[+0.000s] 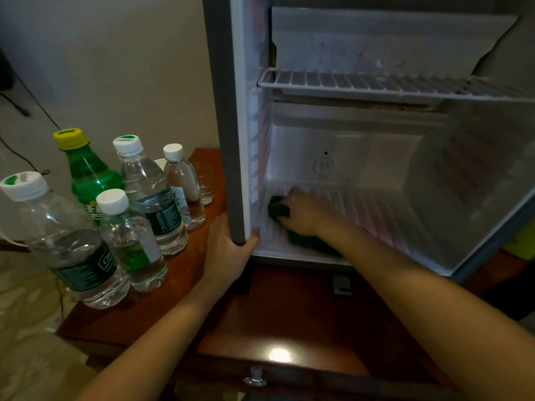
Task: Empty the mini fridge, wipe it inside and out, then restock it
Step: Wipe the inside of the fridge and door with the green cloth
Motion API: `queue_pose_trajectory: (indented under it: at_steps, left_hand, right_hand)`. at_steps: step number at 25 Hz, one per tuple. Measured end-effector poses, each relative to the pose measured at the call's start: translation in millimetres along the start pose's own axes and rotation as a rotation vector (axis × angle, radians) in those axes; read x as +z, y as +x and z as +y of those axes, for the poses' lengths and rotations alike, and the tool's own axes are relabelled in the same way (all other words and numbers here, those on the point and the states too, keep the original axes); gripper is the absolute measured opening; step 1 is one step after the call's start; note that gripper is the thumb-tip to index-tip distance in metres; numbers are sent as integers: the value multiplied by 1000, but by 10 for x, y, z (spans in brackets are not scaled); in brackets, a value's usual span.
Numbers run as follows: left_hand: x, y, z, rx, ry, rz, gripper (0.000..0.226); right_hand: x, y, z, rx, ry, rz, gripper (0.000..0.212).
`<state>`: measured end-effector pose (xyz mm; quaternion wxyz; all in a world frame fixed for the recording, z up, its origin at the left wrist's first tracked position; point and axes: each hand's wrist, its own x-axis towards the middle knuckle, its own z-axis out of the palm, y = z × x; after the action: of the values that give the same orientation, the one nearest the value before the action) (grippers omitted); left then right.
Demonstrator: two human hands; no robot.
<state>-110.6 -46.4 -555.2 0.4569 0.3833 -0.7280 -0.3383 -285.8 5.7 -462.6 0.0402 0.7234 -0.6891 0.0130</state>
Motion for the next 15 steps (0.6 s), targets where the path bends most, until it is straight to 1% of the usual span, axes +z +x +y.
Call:
queue_pose_trajectory:
  at_steps: [2, 4, 7, 8, 9, 10, 11, 12, 15]
  left_hand:
    - [-3, -8, -5, -25, 4, -7, 45]
    - [-5, -28, 19, -33, 17, 0, 45]
    - [2, -9, -13, -8, 6, -15, 51]
    - [0, 2, -22, -6, -5, -23, 53]
    - [4, 10, -32, -4, -15, -21, 54]
    - [7, 12, -29, -2, -19, -17, 54]
    - [12, 8, -24, 1, -16, -8, 55]
    - [17, 6, -15, 1, -5, 4, 54]
    - [18, -22, 7, -11, 6, 14, 49]
  right_hand:
    - [-75, 316, 141, 109, -17, -32, 27]
    - [-97, 270, 123, 143, -11, -52, 28]
    - [-71, -369, -242, 52, 174, -93, 27]
    - [-78, -594, -402, 36, 235, -118, 31]
    - [-53, -646, -466, 8, 217, -122, 35]
    - [-60, -556, -447, -19, 162, -120, 36]
    - [-82, -411, -379, -6, 94, -101, 35]
    - [-76, -180, -261, 38, 63, -90, 33]
    - [-77, 492, 79, 256, -7, -61, 36]
